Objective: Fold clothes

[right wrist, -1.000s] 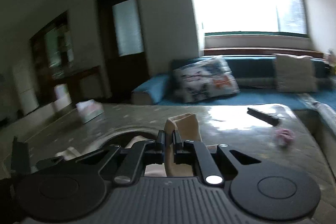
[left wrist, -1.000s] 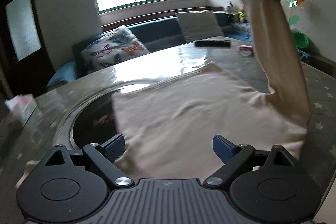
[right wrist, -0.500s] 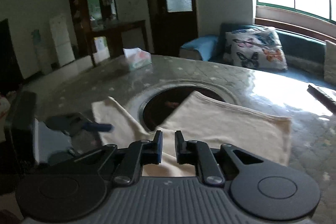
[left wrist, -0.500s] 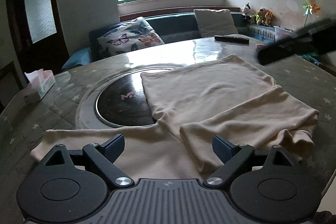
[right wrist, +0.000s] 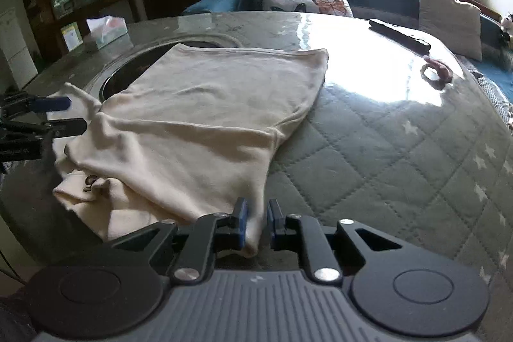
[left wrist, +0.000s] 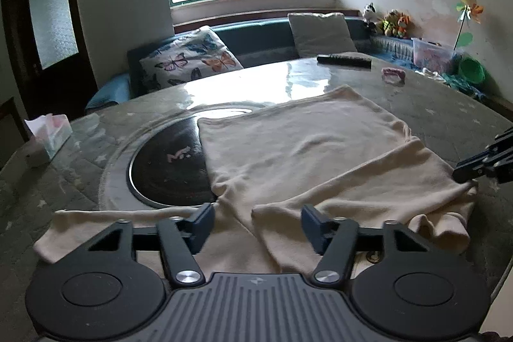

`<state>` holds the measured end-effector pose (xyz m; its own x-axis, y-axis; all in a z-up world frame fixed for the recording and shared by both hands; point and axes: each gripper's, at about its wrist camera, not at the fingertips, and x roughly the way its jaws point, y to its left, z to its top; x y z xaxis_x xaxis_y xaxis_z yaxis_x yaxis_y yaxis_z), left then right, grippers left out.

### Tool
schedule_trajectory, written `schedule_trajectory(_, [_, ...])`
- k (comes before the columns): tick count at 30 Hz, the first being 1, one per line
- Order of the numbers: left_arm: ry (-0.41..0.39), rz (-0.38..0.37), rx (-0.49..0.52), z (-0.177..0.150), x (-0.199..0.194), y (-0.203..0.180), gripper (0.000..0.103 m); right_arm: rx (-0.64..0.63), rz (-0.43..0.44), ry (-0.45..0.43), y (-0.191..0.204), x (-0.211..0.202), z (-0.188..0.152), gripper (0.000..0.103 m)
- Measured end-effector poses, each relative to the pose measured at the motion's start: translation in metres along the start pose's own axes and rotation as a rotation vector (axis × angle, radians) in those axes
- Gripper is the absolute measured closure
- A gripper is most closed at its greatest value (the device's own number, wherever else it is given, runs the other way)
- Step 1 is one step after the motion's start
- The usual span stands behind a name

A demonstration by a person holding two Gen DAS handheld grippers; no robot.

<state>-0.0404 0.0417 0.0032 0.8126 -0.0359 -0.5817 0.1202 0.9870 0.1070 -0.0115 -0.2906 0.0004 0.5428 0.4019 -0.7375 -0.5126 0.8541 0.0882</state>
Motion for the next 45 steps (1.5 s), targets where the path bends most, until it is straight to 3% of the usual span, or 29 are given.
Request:
schedule_trajectory(7, [0.030, -0.012, 0.000, 0.002, 0.013, -0.005, 0.060, -0.037, 0.013, -0.120, 0.007, 0.010, 0.036, 0.090])
schedule_trajectory(9, [0.041, -0.018, 0.004, 0.002, 0.015, -0.007, 0.060, -0.070, 0.034, -0.136, 0.013, 0.019, 0.045, 0.081])
schedule_trajectory(15, [0.042, -0.034, 0.008, 0.004, 0.017, -0.007, 0.060, -0.169, 0.039, -0.089, 0.014, 0.039, 0.053, 0.077])
schedule_trajectory(18, [0.043, -0.036, 0.012, 0.006, 0.019, -0.006, 0.060, -0.233, 0.042, -0.066, 0.012, 0.043, 0.051, 0.070])
schedule_trajectory(25, [0.057, -0.047, 0.012, 0.008, 0.023, -0.007, 0.064, -0.369, 0.096, -0.026, 0.011, 0.050, 0.055, 0.070])
schedule_trajectory(28, [0.055, -0.048, 0.017, 0.009, 0.023, -0.009, 0.063, -0.384, 0.107, -0.013, 0.006, 0.051, 0.057, 0.082])
schedule_trajectory(30, [0.056, -0.047, 0.020, 0.010, 0.023, -0.009, 0.063, -0.373, 0.104, -0.015, 0.002, 0.047, 0.058, 0.100])
schedule_trajectory(39, [0.062, 0.015, 0.031, 0.008, 0.024, -0.002, 0.062, -0.283, 0.009, -0.020, -0.016, 0.040, 0.043, 0.103])
schedule_trajectory(45, [0.055, 0.023, 0.017, 0.007, 0.018, 0.003, 0.062, -0.254, 0.090, -0.113, -0.003, 0.021, 0.051, 0.096])
